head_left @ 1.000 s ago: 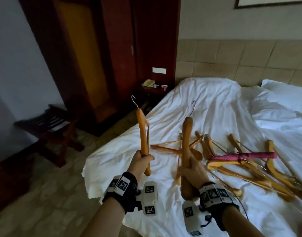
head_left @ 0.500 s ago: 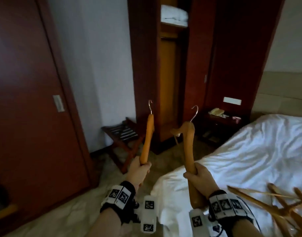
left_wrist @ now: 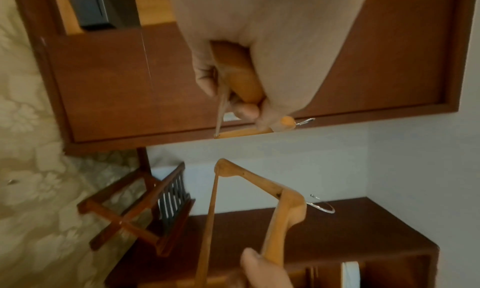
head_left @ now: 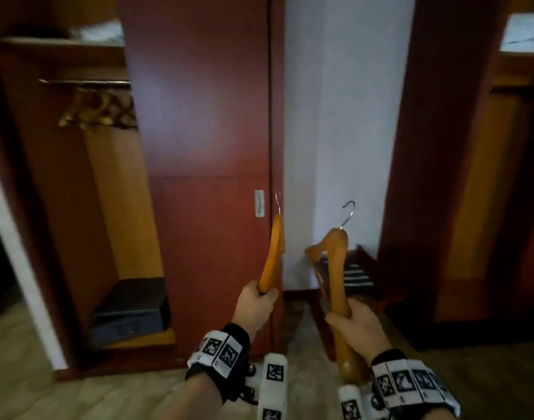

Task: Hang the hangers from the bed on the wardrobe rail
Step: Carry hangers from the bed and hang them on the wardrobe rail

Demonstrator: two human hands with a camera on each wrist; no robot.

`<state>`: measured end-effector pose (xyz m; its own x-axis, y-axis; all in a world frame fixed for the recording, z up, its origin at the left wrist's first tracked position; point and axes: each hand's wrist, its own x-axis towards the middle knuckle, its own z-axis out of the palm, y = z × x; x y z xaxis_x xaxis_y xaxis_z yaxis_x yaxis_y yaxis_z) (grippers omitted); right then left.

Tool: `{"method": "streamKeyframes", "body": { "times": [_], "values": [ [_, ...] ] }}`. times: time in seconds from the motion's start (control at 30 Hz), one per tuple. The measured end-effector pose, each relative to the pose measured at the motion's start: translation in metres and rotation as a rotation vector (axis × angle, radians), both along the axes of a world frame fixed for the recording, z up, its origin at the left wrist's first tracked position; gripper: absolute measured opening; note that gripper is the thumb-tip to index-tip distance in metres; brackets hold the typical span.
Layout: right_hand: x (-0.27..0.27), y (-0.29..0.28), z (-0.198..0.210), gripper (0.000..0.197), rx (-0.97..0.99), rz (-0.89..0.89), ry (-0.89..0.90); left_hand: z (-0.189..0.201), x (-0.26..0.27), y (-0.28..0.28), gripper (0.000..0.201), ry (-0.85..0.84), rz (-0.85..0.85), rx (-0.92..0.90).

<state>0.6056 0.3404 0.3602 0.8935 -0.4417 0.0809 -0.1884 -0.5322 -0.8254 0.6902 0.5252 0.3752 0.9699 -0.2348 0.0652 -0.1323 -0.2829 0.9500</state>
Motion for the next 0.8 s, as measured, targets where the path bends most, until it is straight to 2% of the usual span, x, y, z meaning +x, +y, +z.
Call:
{"method": "streamKeyframes", "body": {
  "times": [0.17,0.33,0.6,0.8],
  "values": [
    [0.099,0.035,0.014,0.018,-0.005,0.175,-0.013,0.005,0.06,0.05,0.014,0.029,0.163,0.014],
    [0.178,0.095,0.02,0.022,0.043,0.363,0.005,0.011,0.107,0.113,0.023,0.027,0.313,-0.029],
    [0.297,0.218,0.04,0.022,0.016,0.607,-0.009,0.022,0.205,0.232,0.02,0.003,0.514,-0.076],
    [0.411,0.321,0.065,0.02,0.026,0.653,-0.064,0.042,0.315,0.334,0.024,-0.035,0.596,-0.071]
  ]
}}
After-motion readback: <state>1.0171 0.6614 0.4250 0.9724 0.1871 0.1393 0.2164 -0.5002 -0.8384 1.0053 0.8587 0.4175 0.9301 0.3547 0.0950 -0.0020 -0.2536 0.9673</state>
